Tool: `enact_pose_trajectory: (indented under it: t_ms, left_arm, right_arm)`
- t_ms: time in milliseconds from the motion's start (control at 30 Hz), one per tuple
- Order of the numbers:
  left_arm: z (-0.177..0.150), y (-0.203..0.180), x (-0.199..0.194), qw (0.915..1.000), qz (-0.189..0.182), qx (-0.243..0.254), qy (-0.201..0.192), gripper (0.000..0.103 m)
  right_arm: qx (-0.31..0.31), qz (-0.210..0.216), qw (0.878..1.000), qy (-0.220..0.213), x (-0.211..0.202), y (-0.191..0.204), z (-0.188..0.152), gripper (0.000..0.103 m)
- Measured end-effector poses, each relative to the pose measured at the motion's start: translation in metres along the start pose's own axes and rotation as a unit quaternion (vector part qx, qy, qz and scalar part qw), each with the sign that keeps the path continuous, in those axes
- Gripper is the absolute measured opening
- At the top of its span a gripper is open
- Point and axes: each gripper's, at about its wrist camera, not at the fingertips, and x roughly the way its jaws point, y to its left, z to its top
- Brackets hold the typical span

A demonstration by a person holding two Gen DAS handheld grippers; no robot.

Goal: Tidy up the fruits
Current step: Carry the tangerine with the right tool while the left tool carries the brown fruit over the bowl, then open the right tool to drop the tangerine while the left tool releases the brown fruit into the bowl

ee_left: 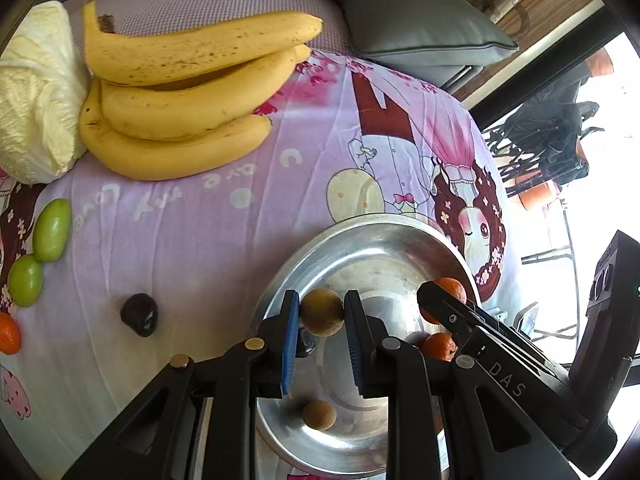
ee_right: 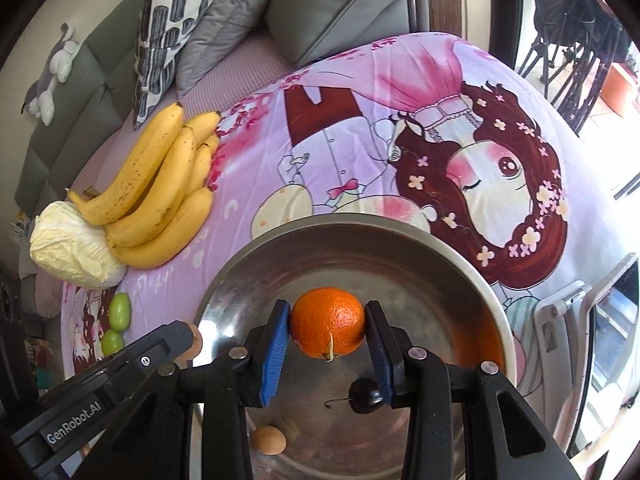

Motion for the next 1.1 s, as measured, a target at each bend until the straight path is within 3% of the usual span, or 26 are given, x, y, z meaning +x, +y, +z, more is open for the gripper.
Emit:
enact_pose_trajectory:
  t_ms: [533, 867, 1100]
  left_arm:
    - [0.0, -0.011, 0.049, 0.9988, 0.01, -0.006, 0.048, 0.024]
    - [0.0, -0.012, 0.051, 0.9982, 0.017, -0.013, 0.055, 0.024]
    - [-0.002, -0.013, 0.031, 0.9991, 0.014, -0.006, 0.041, 0.024]
  right_arm:
    - [0.02, -0.027, 0.999, 0.041, 0.026, -0.024, 0.001, 0.041]
    - [0.022, -0.035, 0.998, 0.048, 0.032, -0.021, 0.001, 0.043]
    - [0.021, -0.034, 0.999, 0.034, 0.021, -0.021, 0.003, 0.048]
